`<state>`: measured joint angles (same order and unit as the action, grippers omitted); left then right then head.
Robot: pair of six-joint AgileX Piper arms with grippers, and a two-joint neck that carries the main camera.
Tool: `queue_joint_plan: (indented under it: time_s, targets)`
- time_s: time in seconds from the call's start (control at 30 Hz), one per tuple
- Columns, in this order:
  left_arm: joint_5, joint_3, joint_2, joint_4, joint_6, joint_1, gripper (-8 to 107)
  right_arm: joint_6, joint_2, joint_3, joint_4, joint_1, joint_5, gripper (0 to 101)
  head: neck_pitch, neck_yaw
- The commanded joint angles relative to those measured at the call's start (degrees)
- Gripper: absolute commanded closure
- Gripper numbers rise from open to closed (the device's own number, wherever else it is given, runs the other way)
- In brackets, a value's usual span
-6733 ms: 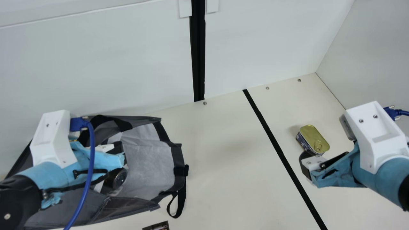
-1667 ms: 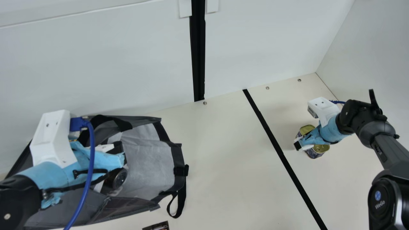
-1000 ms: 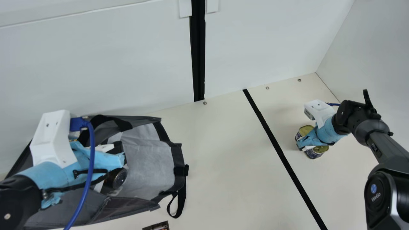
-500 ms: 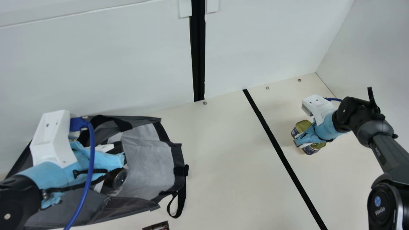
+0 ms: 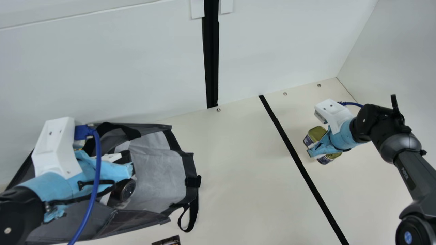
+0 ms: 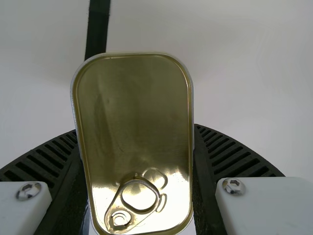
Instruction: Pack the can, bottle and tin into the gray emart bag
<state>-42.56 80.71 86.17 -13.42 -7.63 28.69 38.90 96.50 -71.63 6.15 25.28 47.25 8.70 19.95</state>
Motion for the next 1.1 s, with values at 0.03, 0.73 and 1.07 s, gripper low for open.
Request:
queue_joint_plan:
  time_s: [0.03, 0.73, 1.07]
  targets:
    - [0.00, 0.00, 0.00, 0.00, 0.00, 0.00, 89, -0.05, -0.79, 0.41, 0.13, -0.61, 0.00, 101, 1.30, 0.05]
    - [0.00, 0.00, 0.00, 0.00, 0.00, 0.00, 89, 0.75, -7.42, 3.58, 1.23, -5.49, 1.69, 101, 1.30, 0.05]
    - [0.00, 0.00, 0.00, 0.00, 0.00, 0.00, 89, 0.45, -10.81, 5.31, 1.33, -8.68, 2.65, 101, 1.30, 0.05]
